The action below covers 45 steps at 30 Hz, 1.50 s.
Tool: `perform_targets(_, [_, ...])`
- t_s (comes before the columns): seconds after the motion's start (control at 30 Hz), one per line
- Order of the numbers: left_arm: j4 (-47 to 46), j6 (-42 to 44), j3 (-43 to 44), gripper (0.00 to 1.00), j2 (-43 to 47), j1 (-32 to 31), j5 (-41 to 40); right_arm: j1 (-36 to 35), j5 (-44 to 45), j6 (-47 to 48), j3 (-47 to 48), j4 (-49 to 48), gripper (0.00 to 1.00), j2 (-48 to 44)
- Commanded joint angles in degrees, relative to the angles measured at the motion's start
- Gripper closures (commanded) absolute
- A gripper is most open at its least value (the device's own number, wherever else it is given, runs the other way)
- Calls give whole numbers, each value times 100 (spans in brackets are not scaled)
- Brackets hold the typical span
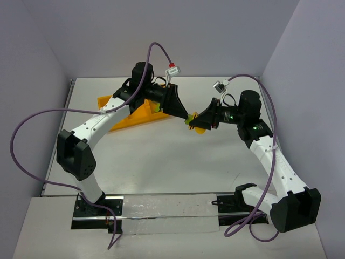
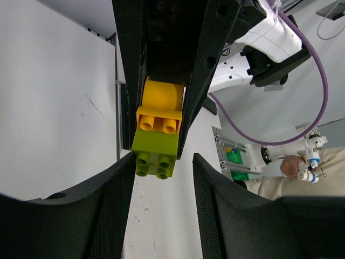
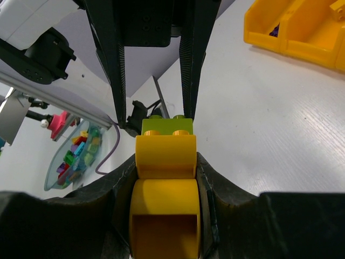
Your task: Sort the legos into containers by color
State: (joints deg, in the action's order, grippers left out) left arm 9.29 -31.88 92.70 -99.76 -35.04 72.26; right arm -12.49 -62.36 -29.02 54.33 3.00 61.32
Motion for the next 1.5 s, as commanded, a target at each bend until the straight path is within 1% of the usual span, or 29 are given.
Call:
perform_targets(0.0, [110, 294, 401, 45, -70, -275, 114, -60, 0, 98, 214, -111, 100, 7])
perform_targets(0.13, [638, 630, 519, 44, -173, -277, -158, -60, -12, 115, 229, -98, 100, 3])
perform_targets(0.27, [860, 852, 597, 45, -212, -284, -454, -60, 5, 142, 245, -37, 100, -7])
perform_targets(0.4, [1271, 1124, 767, 45, -257, -285, -774, -60, 14, 116, 227, -71, 100, -42])
perform_targets(0.57, [1328, 1191, 757, 45, -244, -285, -953, -60, 22, 127, 217, -43, 100, -76])
perform_targets(0.8, [1361, 1235, 736, 47, -246, -285, -919, -60, 51, 160, 217, -19, 100, -96])
perform_targets(0.87, [1347, 1241, 702, 53, -233, -285, -844, -60, 84, 166, 203, -6, 100, -103])
perform_targets(0.93, [1360, 1265, 684, 61, -215, -285, -758, -67, 119, 162, 188, -21, 100, -103])
perform_targets(1.07, [1312, 1325, 626, 87, -114, -276, -520, -60, 198, 133, 157, -54, 100, -111])
perform_targets(1.1, [1305, 1332, 612, 98, -92, -283, -491, -60, 220, 126, 150, -47, 100, -104])
perform_targets(1.13, [1313, 1348, 599, 100, -73, -280, -480, -60, 249, 125, 149, -35, 100, -98])
perform_targets(1.2, [1319, 1360, 576, 100, -38, -253, -485, -58, 348, 136, 150, -1, 98, -91])
perform_targets(1.3, [1238, 1330, 480, 100, 50, -171, -478, -43, 570, 166, 179, 183, 82, -47])
perform_targets(1.37, [1131, 1265, 384, 100, 104, -86, -426, -26, 670, 143, 167, 252, 76, 1])
perform_targets(1.47, [1057, 1216, 200, 100, 225, 122, -392, 7, 778, 137, 122, 318, 76, 47])
